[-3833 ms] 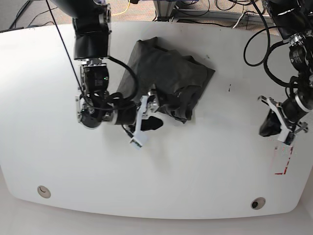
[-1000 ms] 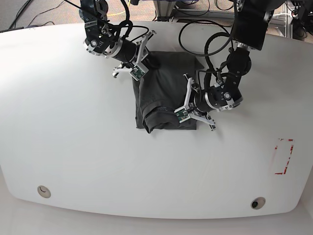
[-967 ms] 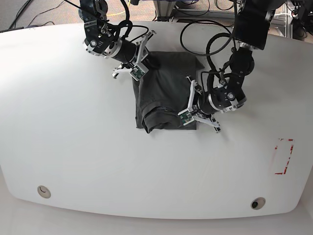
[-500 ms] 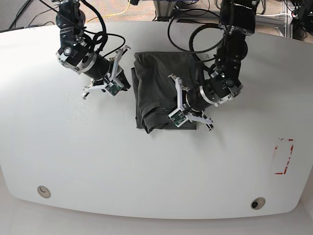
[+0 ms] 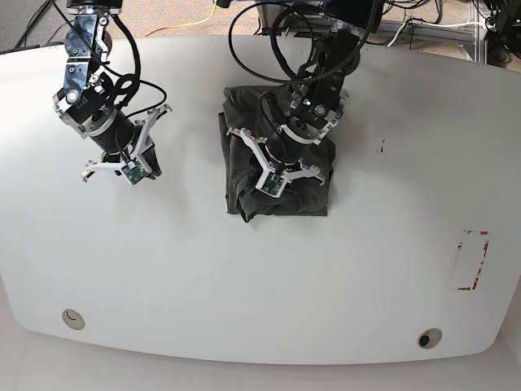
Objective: Layout the t-shirt on the table in an organized manner, then fold the t-shirt properly
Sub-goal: 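Drag the folded bundle with the left gripper to the table edge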
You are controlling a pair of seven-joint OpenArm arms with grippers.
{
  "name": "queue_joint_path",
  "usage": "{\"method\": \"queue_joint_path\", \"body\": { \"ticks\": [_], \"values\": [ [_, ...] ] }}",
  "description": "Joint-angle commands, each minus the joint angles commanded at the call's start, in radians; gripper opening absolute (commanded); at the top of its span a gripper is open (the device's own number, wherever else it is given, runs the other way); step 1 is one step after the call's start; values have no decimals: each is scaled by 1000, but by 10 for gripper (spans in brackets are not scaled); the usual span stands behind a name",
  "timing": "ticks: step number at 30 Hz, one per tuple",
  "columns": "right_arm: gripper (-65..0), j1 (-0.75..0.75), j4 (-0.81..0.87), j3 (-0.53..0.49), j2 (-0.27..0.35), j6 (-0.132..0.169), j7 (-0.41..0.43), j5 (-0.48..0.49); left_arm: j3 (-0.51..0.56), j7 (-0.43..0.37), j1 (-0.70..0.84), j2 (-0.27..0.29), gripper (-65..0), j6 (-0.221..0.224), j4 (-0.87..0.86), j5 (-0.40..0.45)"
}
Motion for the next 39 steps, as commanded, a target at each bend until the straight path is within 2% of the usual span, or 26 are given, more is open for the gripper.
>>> {"method": "queue_joint_path", "body": {
  "ticks": [7, 13, 15, 16, 19, 23, 28, 32, 34, 39],
  "values": [
    [-617, -11, 0, 51, 6, 0, 0, 2, 12, -26, -3, 0, -628, 2, -147, -5],
    [-617, -21, 2, 60, 6, 0, 0, 9, -40, -26, -2, 0, -628, -9, -195, -6],
    [-617, -21, 2, 60, 3, 0, 0, 9, -80, -26, 0, -24, -628, -43, -196, -6],
    [-617, -23, 2, 60, -2, 0, 0, 9, -112, -25, 3, -49, -628, -83, -196, -6],
    [-617, -23, 2, 60, -3, 0, 0, 11, -187, -21, 26, -90, -628, -157, -196, -5],
    [-617, -23, 2, 60, -3, 0, 0, 11, -287, -21, 46, -136, -628, -230, -193, -5],
    [-617, -23, 2, 60, -3, 0, 0, 11, -431, -21, 63, -231, -628, -338, -198, -3],
    [-617, -23, 2, 60, -3, 0, 0, 11, -499, -21, 81, -290, -628, -400, -212, -3],
    [-617, -23, 2, 60, -5, 0, 0, 11, -535, -21, 80, -342, -628, -436, -244, -3],
    [-617, -23, 2, 60, -5, 0, 0, 12, -588, -21, 77, -439, -629, -477, -318, -5]
  ]
}}
